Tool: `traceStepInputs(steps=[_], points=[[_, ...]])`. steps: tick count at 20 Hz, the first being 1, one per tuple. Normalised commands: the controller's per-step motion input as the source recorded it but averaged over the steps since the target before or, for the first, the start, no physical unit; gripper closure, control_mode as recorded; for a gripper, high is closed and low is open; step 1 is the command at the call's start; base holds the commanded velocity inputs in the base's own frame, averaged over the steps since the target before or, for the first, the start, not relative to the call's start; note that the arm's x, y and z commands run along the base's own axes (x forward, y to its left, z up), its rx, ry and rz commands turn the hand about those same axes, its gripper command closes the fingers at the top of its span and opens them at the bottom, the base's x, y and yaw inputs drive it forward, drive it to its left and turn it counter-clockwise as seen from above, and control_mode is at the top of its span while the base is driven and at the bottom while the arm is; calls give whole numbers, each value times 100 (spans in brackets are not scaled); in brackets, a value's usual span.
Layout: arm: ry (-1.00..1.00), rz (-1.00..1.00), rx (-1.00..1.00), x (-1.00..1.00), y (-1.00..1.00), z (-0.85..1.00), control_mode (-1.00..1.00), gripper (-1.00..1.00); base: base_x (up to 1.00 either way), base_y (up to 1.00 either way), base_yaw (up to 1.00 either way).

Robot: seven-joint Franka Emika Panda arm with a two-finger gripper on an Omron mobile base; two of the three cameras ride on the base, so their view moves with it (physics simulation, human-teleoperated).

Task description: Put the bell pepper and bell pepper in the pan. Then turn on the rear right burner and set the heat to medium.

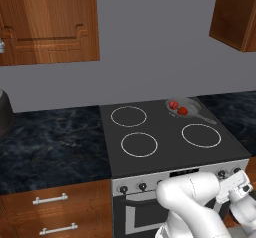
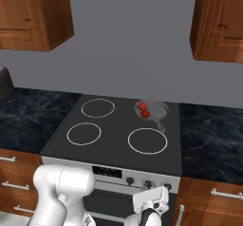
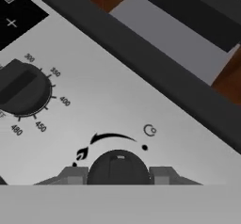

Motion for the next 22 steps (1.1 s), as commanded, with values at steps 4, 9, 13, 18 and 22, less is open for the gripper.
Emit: traceStepInputs(steps=[4,9,13,18,22], points=[[-7,0,-39,0,0,0,-100,100,0,0,0],[-6,0,-39,0,0,0,-100,100,0,0,0],[-7,0,-39,0,0,0,-100,100,0,0,0],[-9,0,-41,-1,0,0,-100,100,0,0,0],[-8,-1,-39,-13,0,-1,-100,100,0,0,0]])
